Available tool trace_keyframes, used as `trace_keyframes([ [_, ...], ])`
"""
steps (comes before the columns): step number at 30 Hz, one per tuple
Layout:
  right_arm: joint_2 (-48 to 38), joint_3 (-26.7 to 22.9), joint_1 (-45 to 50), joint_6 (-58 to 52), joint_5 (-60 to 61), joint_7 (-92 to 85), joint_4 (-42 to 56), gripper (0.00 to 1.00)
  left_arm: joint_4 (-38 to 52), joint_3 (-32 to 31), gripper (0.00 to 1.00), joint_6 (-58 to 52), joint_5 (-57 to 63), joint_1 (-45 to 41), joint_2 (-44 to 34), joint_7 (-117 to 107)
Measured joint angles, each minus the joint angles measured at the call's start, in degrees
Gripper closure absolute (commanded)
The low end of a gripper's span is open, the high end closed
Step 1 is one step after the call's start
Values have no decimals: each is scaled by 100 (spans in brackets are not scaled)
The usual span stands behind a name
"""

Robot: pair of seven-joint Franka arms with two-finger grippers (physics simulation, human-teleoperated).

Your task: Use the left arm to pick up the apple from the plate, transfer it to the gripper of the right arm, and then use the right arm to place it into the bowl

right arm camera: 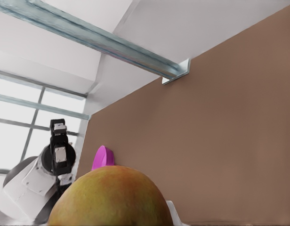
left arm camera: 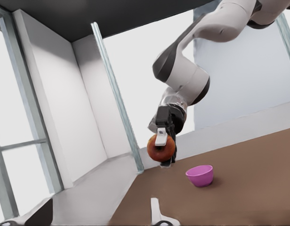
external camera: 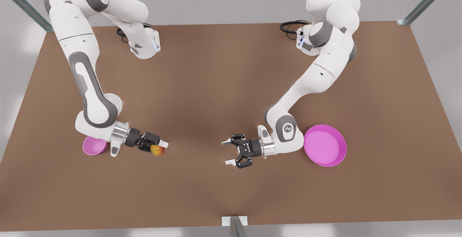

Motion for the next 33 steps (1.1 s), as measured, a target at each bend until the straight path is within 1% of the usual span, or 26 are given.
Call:
trace_keyframes([
  [1, 12, -22, -229, -200, -435, -45, 112, 33, -16, 27, 0, -119, 935, 386, -283, -419],
  [3, 7, -44, -523, -559, -1443, -81, 361, 33, -16, 1, 0, -784, 3055, 1233, -1050, -1430],
  [4, -8, -81, -578, -698, -1989, -70, 437, 33, -18, 13, 0, -1204, 4063, 1498, -1477, -1963],
  [7, -17, -141, -727, -1006, -3850, 37, 726, 33, -19, 65, 0, -2777, 7282, 1667, -2675, -3718],
  [8, -17, -137, -741, -1078, -4432, 85, 770, 33, -17, 71, 0, -3303, 8053, 1723, -2905, -4282],
  [10, 9, -151, -773, -1190, -5462, 173, 856, 33, -25, 82, 0, -4035, 8929, 2020, -3093, -5364],
  [11, 26, -159, -801, -1235, -5871, 214, 881, 33, -216, 394, 0, -4235, 9098, 1949, -3299, -5885],
  [13, 118, -165, -911, -1297, -6525, 286, 903, 33, -1749, 2751, 0, -4172, 8772, 355, -4461, -6845],
  [14, 162, -167, -978, -1318, -6761, 318, 908, 33, -2342, 3341, 0, -4107, 8619, -52, -4900, -7285],
  [15, 193, -167, -1043, -1334, -6955, 348, 911, 33, -2713, 3647, 0, -4039, 8502, -191, -5171, -7700],
  [17, 309, -167, -1173, -1338, -7335, 392, 902, 33, -3346, 3882, 0, -3823, 8346, -234, -5606, -8462],
  [21, 588, -192, -1442, -1138, -7715, 386, 911, 33, -2796, 3947, 0, -3870, 8213, -304, -5320, -9757],
  [28, 961, -218, -1557, -801, -7910, 315, 909, 32, -2728, 3960, 0, -3991, 8159, -543, -5320, -11445],
  [30, 980, -219, -1574, -733, -7936, 292, 906, 29, -2728, 3962, 0, -4008, 8156, -514, -5316, -11820],
  [31, 984, -219, -1578, -706, -7947, 283, 906, 22, -2726, 3961, 0, -4015, 8154, -504, -5315, -11992],
  [32, 986, -220, -1577, -682, -7958, 275, 904, 4, -2724, 3961, 0, -4021, 8154, -502, -5315, -12155],
  [33, 987, -219, -1577, -664, -7966, 268, 900, 0, -2722, 3961, 0, -4026, 8153, -506, -5315, -12309],
])
